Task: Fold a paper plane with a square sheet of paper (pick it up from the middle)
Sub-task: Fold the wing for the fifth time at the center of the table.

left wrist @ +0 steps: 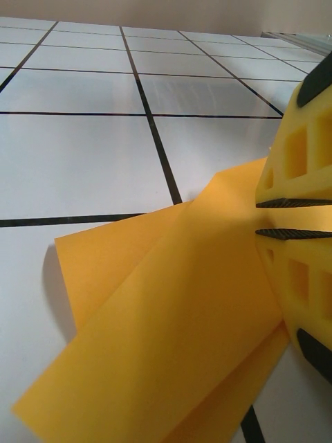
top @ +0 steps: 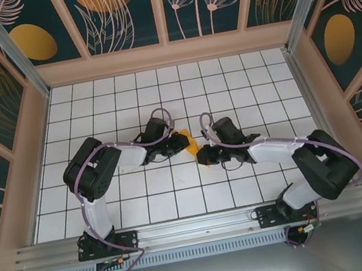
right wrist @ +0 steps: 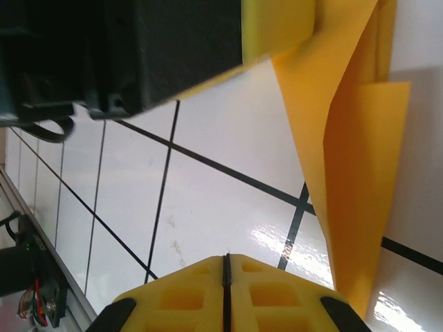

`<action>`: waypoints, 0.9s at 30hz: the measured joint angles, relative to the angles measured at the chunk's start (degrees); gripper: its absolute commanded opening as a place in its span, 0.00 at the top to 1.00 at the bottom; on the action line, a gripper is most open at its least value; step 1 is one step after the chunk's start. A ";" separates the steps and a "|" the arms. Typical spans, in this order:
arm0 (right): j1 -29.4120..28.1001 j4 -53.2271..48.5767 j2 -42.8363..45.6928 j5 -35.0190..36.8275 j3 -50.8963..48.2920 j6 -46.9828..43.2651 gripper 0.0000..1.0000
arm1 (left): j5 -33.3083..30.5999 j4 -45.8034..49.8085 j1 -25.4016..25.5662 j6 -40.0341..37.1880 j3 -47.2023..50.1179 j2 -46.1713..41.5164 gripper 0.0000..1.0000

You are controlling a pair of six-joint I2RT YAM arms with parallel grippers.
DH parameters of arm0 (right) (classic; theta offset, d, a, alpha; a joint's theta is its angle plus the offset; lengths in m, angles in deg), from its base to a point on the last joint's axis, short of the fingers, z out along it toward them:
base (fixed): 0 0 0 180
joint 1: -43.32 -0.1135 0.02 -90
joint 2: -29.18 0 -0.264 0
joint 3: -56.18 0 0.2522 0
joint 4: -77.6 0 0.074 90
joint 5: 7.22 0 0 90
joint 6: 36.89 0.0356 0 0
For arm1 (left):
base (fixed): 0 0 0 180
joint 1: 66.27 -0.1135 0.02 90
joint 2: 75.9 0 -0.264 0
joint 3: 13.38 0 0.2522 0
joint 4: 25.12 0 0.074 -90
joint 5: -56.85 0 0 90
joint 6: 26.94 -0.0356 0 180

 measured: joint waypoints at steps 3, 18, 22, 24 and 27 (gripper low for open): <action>-0.09 -0.07 -2.25 0.22 0.09 -0.13 0.90 | 0.00 0.00 0.00 -0.09 0.00 0.11 0.80; 2.84 1.11 -4.15 0.39 -1.99 -0.15 0.90 | 0.00 0.35 0.00 -0.28 -0.20 0.28 0.81; 3.23 2.43 -4.48 0.35 -2.89 -0.02 0.90 | 0.02 0.48 0.00 -0.33 -0.28 0.33 0.81; 3.43 3.02 -4.48 0.22 -3.19 0.11 0.90 | 0.04 0.50 0.00 -0.33 -0.31 0.33 0.81; 3.78 3.85 -4.48 0.11 -3.80 0.20 0.90 | 0.02 0.55 0.00 -0.35 -0.31 0.33 0.81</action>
